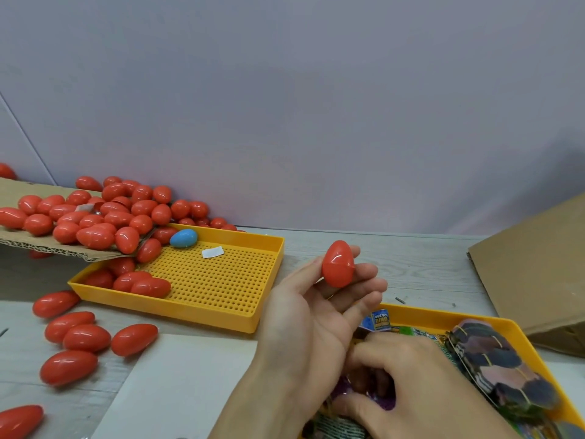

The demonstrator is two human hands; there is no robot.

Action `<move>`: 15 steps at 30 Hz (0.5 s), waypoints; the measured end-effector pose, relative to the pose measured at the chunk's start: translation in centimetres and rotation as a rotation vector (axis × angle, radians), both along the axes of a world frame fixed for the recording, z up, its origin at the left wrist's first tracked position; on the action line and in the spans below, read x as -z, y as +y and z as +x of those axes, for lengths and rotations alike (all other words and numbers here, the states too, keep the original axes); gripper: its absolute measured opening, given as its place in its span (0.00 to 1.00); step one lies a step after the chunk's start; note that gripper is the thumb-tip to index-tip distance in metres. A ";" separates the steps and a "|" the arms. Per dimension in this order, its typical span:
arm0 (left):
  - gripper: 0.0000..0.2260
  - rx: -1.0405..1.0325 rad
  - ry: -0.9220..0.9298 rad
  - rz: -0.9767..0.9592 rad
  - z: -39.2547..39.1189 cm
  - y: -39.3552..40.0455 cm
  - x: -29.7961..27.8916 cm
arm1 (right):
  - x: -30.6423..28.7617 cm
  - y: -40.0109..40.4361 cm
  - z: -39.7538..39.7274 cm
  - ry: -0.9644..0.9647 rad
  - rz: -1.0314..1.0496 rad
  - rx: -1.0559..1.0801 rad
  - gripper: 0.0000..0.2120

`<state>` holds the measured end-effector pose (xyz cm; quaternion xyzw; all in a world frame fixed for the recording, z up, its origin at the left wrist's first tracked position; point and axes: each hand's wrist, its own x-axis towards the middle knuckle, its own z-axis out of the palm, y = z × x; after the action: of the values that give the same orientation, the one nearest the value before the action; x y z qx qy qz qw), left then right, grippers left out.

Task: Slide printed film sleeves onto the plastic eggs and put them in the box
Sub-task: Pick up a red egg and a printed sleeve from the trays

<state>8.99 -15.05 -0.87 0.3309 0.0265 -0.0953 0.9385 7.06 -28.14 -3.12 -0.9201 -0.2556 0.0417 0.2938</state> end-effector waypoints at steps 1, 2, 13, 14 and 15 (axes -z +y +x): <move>0.14 0.002 0.000 -0.004 0.0 0.0 0.0 | 0.0 0.0 0.0 -0.009 0.009 0.002 0.11; 0.14 -0.001 0.003 -0.007 0.0 0.0 -0.1 | 0.1 -0.1 0.0 -0.020 0.026 0.009 0.13; 0.08 -0.124 0.018 -0.105 0.3 1.0 -0.3 | 0.2 -0.2 -0.5 -0.171 0.417 0.312 0.05; 0.09 -0.131 0.015 -0.100 0.3 1.0 -0.2 | 0.1 -0.3 -0.5 -0.140 0.462 0.351 0.06; 0.10 -0.141 0.012 -0.093 0.3 1.0 -0.1 | 0.0 -0.2 -0.5 -0.098 0.498 0.380 0.07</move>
<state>9.25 -14.03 -0.74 0.2836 0.0511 -0.0321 0.9570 6.61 -28.39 -3.14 -0.8521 -0.0953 -0.1223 0.4999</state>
